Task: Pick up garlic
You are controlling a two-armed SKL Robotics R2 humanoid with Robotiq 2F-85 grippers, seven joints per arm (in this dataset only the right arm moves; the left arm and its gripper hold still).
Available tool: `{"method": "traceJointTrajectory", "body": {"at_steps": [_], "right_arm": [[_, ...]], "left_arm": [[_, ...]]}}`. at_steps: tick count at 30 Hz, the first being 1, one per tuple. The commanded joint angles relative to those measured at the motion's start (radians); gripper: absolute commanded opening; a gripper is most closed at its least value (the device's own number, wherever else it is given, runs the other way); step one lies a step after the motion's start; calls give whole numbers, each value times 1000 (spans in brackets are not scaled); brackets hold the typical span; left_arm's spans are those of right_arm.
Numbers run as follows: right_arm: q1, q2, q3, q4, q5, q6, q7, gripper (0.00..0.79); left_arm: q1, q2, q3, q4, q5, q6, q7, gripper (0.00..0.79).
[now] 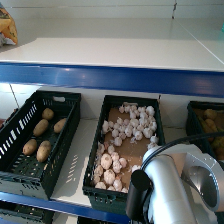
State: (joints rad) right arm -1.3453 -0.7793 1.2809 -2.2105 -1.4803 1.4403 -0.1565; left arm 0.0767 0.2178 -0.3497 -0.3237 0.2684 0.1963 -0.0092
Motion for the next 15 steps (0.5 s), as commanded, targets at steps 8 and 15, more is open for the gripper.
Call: {"method": "traceJointTrajectory", "body": {"at_steps": [8,15], "right_arm": [[64,22,54,41,21,-6,-49,0],[27,19,33,40,18,-6,-49,0]], "left_arm": [[0,0,0,0,0,0,0,0],[0,0,0,0,0,0,0,0]]}}
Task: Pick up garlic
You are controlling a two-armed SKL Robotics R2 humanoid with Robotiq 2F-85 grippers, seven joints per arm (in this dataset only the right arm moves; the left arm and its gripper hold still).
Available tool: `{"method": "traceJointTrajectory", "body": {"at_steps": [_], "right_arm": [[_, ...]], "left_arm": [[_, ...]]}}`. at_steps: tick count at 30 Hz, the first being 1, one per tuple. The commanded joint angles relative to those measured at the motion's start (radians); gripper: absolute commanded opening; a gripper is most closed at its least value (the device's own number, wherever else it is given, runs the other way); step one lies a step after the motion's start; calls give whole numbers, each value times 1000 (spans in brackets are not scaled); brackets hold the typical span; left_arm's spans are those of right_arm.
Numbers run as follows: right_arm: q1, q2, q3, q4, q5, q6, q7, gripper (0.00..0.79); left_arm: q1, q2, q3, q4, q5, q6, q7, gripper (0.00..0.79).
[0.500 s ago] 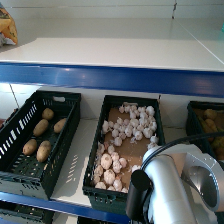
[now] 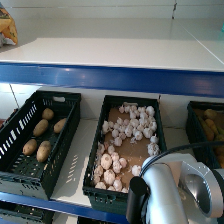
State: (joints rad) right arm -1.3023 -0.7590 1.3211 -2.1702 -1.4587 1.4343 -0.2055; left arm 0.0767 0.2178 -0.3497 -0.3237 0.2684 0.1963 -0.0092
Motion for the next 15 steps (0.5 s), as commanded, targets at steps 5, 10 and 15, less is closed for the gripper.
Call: {"method": "traceJointTrajectory", "body": {"at_steps": [5,10,15], "right_arm": [[-29,-4,-42,0,2,0,1,0],[-39,-9,-93,-12,9,0,1,0],[-47,-14,-116,-23,55,4,0,0]], "left_arm": [[0,0,0,0,0,0,0,0],[0,0,0,0,0,0,0,0],[0,0,0,0,0,0,0,0]]}}
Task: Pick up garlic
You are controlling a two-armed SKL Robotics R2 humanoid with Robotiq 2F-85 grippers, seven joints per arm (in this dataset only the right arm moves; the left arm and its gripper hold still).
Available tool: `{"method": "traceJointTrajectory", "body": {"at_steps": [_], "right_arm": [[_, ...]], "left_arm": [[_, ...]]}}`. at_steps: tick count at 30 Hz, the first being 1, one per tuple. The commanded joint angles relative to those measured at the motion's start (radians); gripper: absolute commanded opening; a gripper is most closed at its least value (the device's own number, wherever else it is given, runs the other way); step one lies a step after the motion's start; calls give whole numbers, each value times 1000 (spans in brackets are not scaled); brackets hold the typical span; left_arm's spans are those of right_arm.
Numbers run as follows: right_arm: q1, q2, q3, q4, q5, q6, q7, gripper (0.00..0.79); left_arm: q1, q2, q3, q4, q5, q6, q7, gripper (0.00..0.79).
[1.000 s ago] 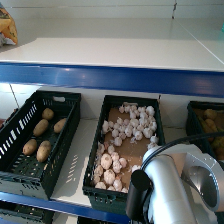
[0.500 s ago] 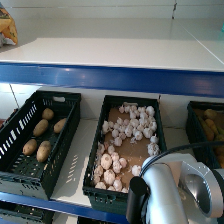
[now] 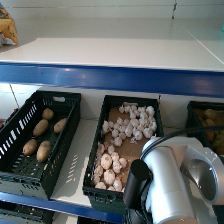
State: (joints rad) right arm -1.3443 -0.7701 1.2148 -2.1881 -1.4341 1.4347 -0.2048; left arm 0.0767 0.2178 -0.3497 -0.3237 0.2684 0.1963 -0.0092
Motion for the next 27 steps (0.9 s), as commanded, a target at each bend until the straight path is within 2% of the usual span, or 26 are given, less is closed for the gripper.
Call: {"method": "traceJointTrajectory", "body": {"at_steps": [1,3,14,27], "right_arm": [[-5,-3,-11,-6,41,4,2,0],[-7,-4,-15,-8,88,4,5,0],[-8,-3,-59,-16,195,4,4,0],[3,5,-66,-15,321,19,12,0]], "left_arm": [[0,0,0,0,0,0,0,0],[0,0,0,0,0,0,0,0],[0,0,0,0,0,0,0,0],[0,0,0,0,0,0,0,0]]}}
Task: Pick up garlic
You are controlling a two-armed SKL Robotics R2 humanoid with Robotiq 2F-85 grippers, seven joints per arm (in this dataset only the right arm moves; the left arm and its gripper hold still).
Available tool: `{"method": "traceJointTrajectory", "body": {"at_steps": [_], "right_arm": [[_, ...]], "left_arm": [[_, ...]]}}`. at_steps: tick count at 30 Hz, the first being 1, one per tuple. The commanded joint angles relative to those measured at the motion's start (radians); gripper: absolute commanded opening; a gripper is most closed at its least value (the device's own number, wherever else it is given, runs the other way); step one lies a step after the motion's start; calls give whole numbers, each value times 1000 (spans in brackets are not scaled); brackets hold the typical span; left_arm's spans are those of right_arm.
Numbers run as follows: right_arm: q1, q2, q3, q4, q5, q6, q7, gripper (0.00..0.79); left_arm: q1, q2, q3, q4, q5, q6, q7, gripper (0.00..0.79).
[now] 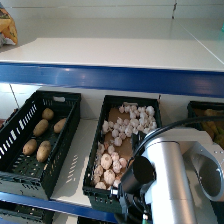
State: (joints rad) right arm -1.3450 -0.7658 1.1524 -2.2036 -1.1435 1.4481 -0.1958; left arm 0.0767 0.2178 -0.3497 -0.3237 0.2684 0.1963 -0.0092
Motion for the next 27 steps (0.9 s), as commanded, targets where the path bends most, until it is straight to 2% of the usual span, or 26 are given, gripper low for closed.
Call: {"method": "traceJointTrajectory", "body": {"at_steps": [1,10,16,27], "right_arm": [[6,3,0,1,57,7,2,0],[25,21,17,11,178,9,-3,0],[54,50,27,40,256,8,0,0],[51,96,43,142,289,-1,21,0]], "left_arm": [[0,0,0,0,0,0,0,0],[0,0,0,0,0,0,0,0],[0,0,0,0,0,0,0,0],[0,0,0,0,0,0,0,0]]}}
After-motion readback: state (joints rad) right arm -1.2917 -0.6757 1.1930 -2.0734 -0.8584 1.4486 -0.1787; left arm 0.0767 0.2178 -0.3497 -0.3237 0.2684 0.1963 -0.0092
